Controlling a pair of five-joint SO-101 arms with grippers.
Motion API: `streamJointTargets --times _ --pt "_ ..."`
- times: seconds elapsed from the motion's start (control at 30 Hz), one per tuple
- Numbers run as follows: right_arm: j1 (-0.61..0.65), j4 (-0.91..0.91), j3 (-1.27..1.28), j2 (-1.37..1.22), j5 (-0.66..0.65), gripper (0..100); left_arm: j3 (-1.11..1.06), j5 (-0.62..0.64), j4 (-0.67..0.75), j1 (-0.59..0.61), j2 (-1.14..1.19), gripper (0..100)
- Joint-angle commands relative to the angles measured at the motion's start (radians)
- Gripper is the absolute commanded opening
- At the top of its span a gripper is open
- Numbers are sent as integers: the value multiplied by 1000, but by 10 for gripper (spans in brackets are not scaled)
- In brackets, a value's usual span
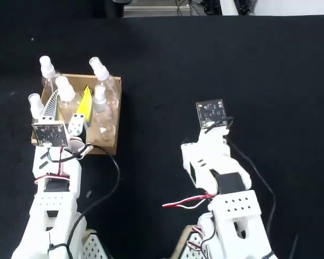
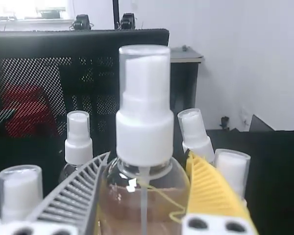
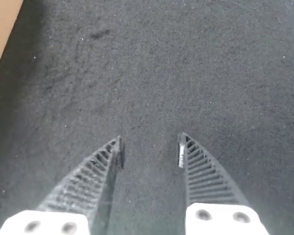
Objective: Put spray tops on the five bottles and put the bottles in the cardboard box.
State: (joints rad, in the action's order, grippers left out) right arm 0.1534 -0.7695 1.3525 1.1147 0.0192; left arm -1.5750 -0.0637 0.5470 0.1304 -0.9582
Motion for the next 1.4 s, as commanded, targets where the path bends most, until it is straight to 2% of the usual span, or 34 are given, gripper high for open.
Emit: streamJointTargets --times 0.0,0.17,0.3,0.67,0.93,1.37 --pt "9 15 -8 2 -3 162 58 -9 26 -7 38 29" --pt "9 15 -8 2 -3 162 134 0 41 -8 170 29" --pt "9 15 -8 2 -3 162 137 -8 196 -10 267 29" --pt "8 15 -8 2 -5 162 148 -9 405 -7 474 29" --pt "8 15 -8 2 -5 162 157 -9 462 -4 531 29" --pt "8 14 -8 2 -5 162 251 -9 465 -2 655 29"
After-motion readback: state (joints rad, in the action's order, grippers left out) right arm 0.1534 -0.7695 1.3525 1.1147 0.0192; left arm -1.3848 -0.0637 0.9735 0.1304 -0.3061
